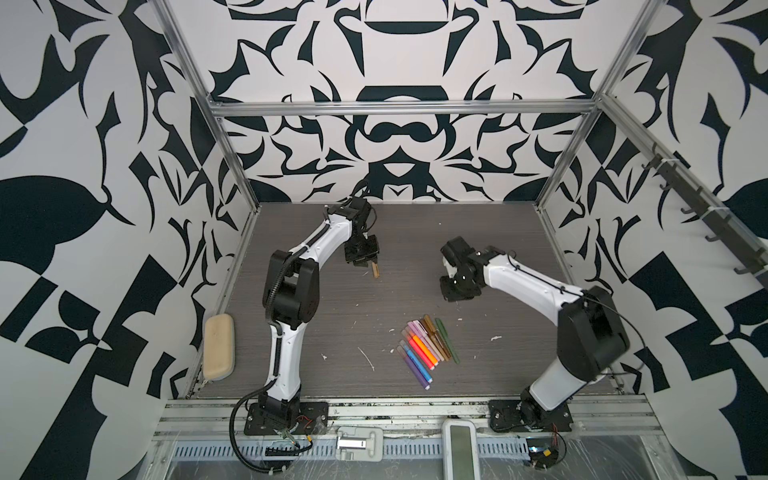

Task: Open the pen caps
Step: 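Move the right gripper to the green pen and grasp it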

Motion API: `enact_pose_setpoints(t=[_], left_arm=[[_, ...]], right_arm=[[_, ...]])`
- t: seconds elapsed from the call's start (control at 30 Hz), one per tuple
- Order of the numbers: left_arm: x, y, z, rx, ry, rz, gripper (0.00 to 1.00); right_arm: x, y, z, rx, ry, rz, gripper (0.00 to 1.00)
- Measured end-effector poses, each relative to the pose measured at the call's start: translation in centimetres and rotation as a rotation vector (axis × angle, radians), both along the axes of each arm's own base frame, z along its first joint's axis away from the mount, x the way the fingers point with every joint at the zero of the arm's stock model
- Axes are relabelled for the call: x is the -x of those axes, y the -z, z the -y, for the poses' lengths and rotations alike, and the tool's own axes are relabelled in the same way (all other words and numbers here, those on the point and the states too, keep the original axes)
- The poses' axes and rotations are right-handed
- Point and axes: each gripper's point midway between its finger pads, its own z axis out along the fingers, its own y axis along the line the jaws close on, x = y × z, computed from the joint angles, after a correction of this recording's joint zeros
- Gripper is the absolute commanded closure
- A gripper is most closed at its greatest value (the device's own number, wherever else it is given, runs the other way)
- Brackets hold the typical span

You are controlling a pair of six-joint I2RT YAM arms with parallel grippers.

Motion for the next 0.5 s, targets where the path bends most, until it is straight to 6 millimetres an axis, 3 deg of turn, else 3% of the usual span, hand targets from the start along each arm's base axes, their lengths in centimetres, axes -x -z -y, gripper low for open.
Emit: enact_pose_setpoints(t=[0.1,0.23,0.33,0.5], left_arm=[[0.4,0.8,0.3,0.016,-0.002,-0.016,0.66],[0.4,0.8,1.2,0.039,0.004,-0.008,0.66],[0.5,0.7,1.9,0.054,0.018,-0.001,0.66],[0.7,0.6,2.5,0.064,0.029,0.0,0.66]], right_arm=[[5.6,0.8,-1.3,-0.029,-0.101,-0.033,0.77],[10.9,2.3,-1.4,-0.063,-0.144,-0.073,0.81],[13.1,3.4,-0.9,-0.07,-0.121,-0.104,0.83],[14.3,5.1,0.2,-0.053,-0.064,-0.144,0.83]])
